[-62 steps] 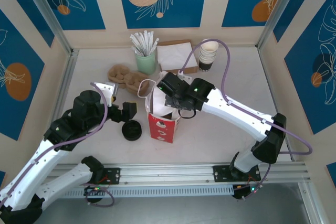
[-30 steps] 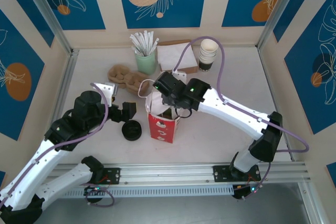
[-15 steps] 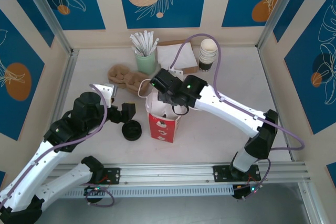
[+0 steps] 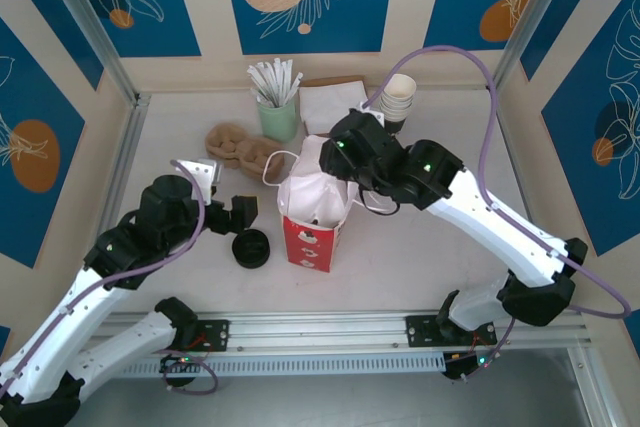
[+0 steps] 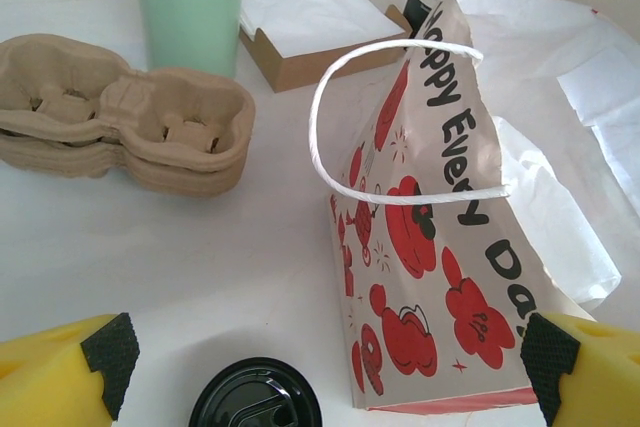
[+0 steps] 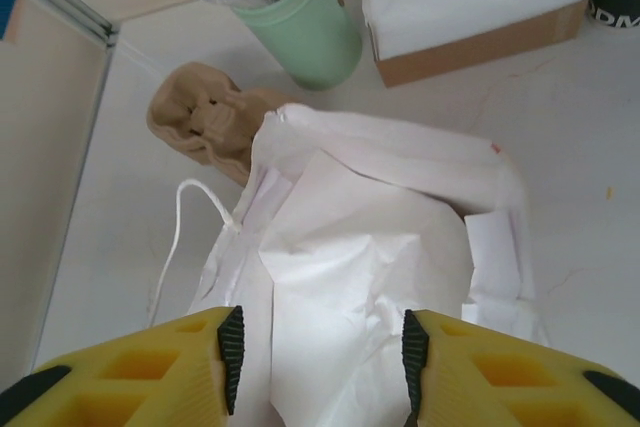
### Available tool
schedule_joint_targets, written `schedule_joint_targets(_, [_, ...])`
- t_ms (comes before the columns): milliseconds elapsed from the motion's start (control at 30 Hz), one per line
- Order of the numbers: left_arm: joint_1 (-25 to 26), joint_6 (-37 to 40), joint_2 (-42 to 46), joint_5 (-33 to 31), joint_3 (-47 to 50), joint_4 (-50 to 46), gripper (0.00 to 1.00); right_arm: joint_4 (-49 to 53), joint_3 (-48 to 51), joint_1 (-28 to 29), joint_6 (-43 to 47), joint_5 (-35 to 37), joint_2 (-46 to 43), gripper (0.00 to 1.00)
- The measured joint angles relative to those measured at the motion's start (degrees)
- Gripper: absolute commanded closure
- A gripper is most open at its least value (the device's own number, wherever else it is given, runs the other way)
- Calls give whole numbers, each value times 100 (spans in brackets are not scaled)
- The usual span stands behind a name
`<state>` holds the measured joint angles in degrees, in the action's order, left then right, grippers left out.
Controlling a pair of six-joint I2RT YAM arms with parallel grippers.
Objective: Pack the takeout coffee
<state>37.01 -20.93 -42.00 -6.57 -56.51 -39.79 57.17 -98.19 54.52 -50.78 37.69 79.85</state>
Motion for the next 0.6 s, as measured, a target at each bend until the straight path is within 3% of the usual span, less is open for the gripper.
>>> schedule_joint_targets(233, [0,2,-192,-439,42,168,1,-363,592,-629,719,-313,-734,38])
schedule_joint_targets(600, [-234,522,-249,-2199,1165,1646,1,-1565,3305,-2503,2138,-658,-2824,1])
